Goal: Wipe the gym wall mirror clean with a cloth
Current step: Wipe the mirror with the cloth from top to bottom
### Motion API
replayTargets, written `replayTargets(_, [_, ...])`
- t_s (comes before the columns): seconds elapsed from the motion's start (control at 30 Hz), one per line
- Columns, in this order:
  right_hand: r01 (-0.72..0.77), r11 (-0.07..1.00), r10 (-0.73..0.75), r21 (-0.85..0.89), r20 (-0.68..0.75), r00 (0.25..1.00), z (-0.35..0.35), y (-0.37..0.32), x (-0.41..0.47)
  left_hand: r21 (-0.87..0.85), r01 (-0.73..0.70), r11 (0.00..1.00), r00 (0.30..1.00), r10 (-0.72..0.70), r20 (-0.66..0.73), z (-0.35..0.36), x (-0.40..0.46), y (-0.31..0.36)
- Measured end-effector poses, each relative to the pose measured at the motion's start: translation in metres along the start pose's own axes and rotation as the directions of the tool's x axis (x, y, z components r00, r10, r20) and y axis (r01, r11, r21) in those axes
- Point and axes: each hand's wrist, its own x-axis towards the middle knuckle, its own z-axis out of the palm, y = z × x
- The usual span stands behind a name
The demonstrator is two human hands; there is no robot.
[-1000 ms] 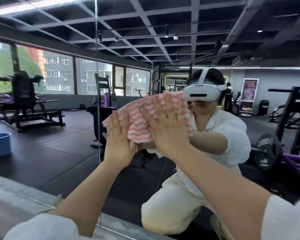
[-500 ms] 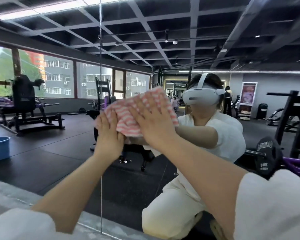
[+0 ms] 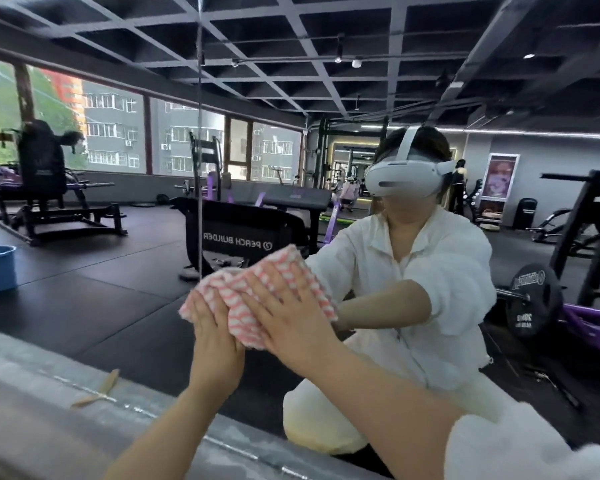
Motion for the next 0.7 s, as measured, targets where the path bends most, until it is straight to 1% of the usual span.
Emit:
replayTargets(0.1, [0.112, 0.993, -0.108, -0.033, 0.109, 0.988, 0.018, -0.026, -0.041, 0.009, 0.142, 0.990, 0.985, -0.142, 0.094, 0.027, -0.051, -0.023])
replayTargets(0.17, [0.211, 0.977, -0.202, -0.030, 0.185, 0.962, 0.024, -0.036, -0.065, -0.024, 0.241, 0.970, 0.963, -0.236, 0.134, 0.041, -0.081, -0.029])
replayTargets(0.23, [0.260, 0.965, -0.252, -0.015, 0.196, 0.948, 0.023, -0.035, -0.078, -0.050, 0.290, 0.956, 0.945, -0.277, 0.175, 0.046, -0.094, -0.024])
replayTargets(0.27, [0.263, 0.965, -0.257, -0.008, 0.179, 0.950, 0.021, -0.030, -0.078, -0.057, 0.279, 0.959, 0.949, -0.267, 0.166, 0.043, -0.092, -0.018])
replayTargets(0.33, [0.210, 0.977, -0.212, 0.029, 0.102, 0.972, 0.013, -0.015, -0.067, -0.084, 0.223, 0.971, 0.970, -0.212, 0.119, 0.028, -0.074, -0.003])
replayTargets(0.37, [0.160, 0.985, -0.163, 0.058, 0.048, 0.985, 0.008, -0.005, -0.059, -0.112, 0.204, 0.973, 0.977, -0.194, 0.094, 0.017, -0.060, 0.008])
replayTargets(0.43, [0.021, 0.996, -0.013, 0.089, -0.081, 0.997, -0.006, 0.020, -0.037, -0.201, 0.164, 0.966, 0.986, -0.153, 0.070, -0.007, -0.029, 0.037])
replayTargets(0.5, [-0.133, 0.988, 0.147, 0.083, -0.198, 0.969, -0.019, 0.053, -0.018, -0.256, 0.104, 0.961, 0.995, -0.103, 0.015, -0.025, 0.006, 0.068])
replayTargets(0.53, [-0.187, 0.979, 0.201, 0.078, -0.232, 0.952, -0.025, 0.068, -0.010, -0.286, 0.091, 0.954, 0.995, -0.096, -0.004, -0.030, 0.023, 0.082])
replayTargets(0.6, [-0.235, 0.969, 0.245, 0.071, -0.260, 0.934, -0.029, 0.089, -0.007, -0.357, 0.083, 0.930, 0.994, -0.102, -0.035, -0.030, 0.047, 0.106])
replayTargets(0.67, [-0.221, 0.973, 0.231, 0.068, -0.262, 0.937, -0.026, 0.093, -0.015, -0.403, 0.055, 0.913, 0.992, -0.096, -0.083, -0.022, 0.054, 0.117])
replayTargets(0.7, [-0.206, 0.976, 0.218, 0.072, -0.258, 0.941, -0.023, 0.090, -0.023, -0.387, 0.025, 0.922, 0.993, -0.068, -0.098, -0.014, 0.049, 0.118])
